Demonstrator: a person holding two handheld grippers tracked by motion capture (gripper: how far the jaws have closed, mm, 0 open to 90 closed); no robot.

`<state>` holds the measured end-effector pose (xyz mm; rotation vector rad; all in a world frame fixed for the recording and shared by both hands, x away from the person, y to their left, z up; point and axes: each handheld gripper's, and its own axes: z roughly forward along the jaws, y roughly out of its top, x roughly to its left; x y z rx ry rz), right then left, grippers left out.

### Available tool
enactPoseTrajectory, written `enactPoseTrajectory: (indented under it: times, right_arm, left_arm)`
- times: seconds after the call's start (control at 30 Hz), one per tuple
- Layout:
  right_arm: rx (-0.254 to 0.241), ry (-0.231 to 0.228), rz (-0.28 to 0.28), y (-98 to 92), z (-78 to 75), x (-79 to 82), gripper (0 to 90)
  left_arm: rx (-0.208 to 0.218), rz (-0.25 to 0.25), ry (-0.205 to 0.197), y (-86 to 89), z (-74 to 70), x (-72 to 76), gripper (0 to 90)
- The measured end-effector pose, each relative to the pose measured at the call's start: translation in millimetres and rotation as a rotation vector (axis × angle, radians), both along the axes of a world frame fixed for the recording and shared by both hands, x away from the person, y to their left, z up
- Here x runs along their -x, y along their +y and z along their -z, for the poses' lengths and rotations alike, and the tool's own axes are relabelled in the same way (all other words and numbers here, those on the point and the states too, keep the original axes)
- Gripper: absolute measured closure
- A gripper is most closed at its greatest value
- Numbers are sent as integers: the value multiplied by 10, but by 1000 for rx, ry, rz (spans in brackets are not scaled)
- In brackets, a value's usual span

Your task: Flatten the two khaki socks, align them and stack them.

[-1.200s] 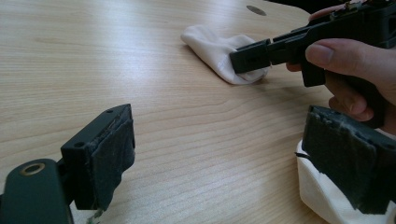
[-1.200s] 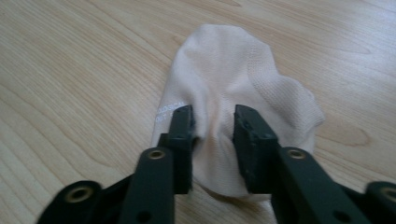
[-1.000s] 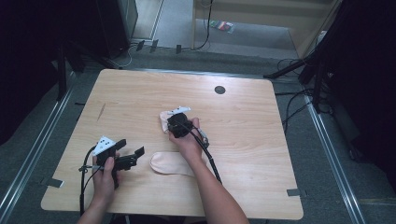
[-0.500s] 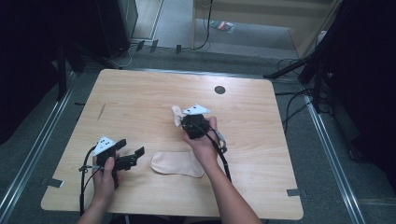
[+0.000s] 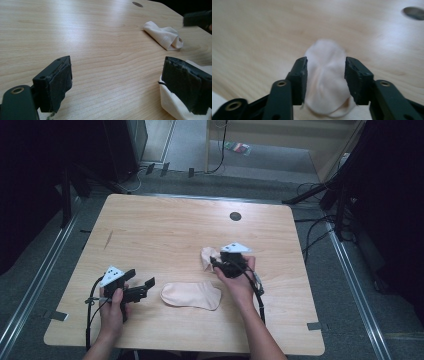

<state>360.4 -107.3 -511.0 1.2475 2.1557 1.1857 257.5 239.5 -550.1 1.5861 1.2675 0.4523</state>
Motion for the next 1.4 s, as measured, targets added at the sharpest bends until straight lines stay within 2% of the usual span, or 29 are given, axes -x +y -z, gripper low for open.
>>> enactPoseTrajectory:
  times: [0.03, 0.07, 0.13, 0.23, 0.27, 0.37, 0.4, 0.47, 0.5, 0.53, 0.57, 0.6, 0.63, 0.67, 0.77, 0.83, 0.93, 0.97, 1.0, 1.03, 1.07, 1.1, 1.13, 1.27, 1.33, 1.4]
  right_arm:
    - [-55, -2, 62, -149, -109, -34, 687]
    - [-55, -2, 62, -149, -109, -34, 687]
    - [-50, 10, 97, -225, -154, -79, 736]
    - [-65, 78, 122, -274, -113, -131, 737]
    - [-73, 109, 119, -253, -52, -143, 712]
    - [-51, 112, 112, -212, -5, -160, 654]
    - [-38, 111, 128, -187, 24, -182, 596]
    - [-29, 141, 160, -167, 82, -249, 498]
    - [-26, 174, 165, -159, 117, -286, 487]
    - [-30, 192, 169, -146, 151, -309, 514]
    - [-21, 192, 169, -132, 172, -313, 563]
    - [9, 163, 148, -93, 177, -297, 688]
    - [9, 163, 148, -93, 177, -297, 688]
    - [4, 141, 121, -63, 146, -261, 814]
    - [0, 118, 108, -39, 102, -230, 856]
    - [-11, 106, 92, -14, 51, -209, 869]
    - [-4, 79, 62, 59, -80, -181, 877]
    - [-4, 79, 62, 59, -80, -181, 877]
    - [-4, 73, 53, 74, -109, -179, 878]
    - [-11, 59, 34, 134, -203, -174, 879]
    - [-11, 59, 34, 134, -203, -174, 879]
    - [-15, 49, 19, 197, -287, -173, 879]
    - [-15, 49, 19, 197, -287, -173, 879]
    - [-12, 37, -7, 328, -420, -199, 879]
    - [-12, 31, -15, 397, -485, -213, 879]
    - [-18, 22, -32, 509, -567, -232, 879]
  left_arm:
    - [-1, 0, 1, -1, 0, -1, 104]
    - [-1, 0, 0, -2, 0, -1, 104]
    - [-1, 1, 1, -1, 0, -1, 104]
    - [4, -1, 2, 1, 1, -3, 103]
    - [5, -1, 2, 1, 1, -4, 103]
    - [-1, 2, 3, 1, 0, -3, 103]
    - [-1, 2, 3, 0, 0, -2, 103]
    - [-3, 4, 4, 2, 0, -2, 104]
    - [-2, 4, 3, 2, 1, -3, 104]
    - [0, 2, 2, 2, 2, -5, 103]
    - [3, 2, 4, 2, 2, -5, 104]
    - [5, 1, 5, 2, 2, -6, 104]
    - [5, 1, 5, 2, 2, -6, 104]
    - [5, 2, 4, 0, 2, -8, 104]
    - [0, 6, 6, -3, 2, -7, 104]
    - [-3, 10, 8, -4, 0, -6, 104]
    - [4, 5, 15, 6, -5, -18, 104]
    - [4, 5, 15, 6, -5, -18, 104]
    - [3, 8, 26, 5, -9, -36, 104]
    - [-6, 11, 36, -1, -16, -53, 105]
    - [-7, 15, 45, -10, -22, -67, 105]
    - [-26, 23, 61, -42, -37, -116, 113]
    - [-26, 23, 61, -42, -37, -116, 127]
    - [-48, 62, 68, -196, -98, -310, 138]
    - [-73, 95, 60, -292, -137, -427, 139]
    - [-75, 151, 70, -409, -167, -589, 142]
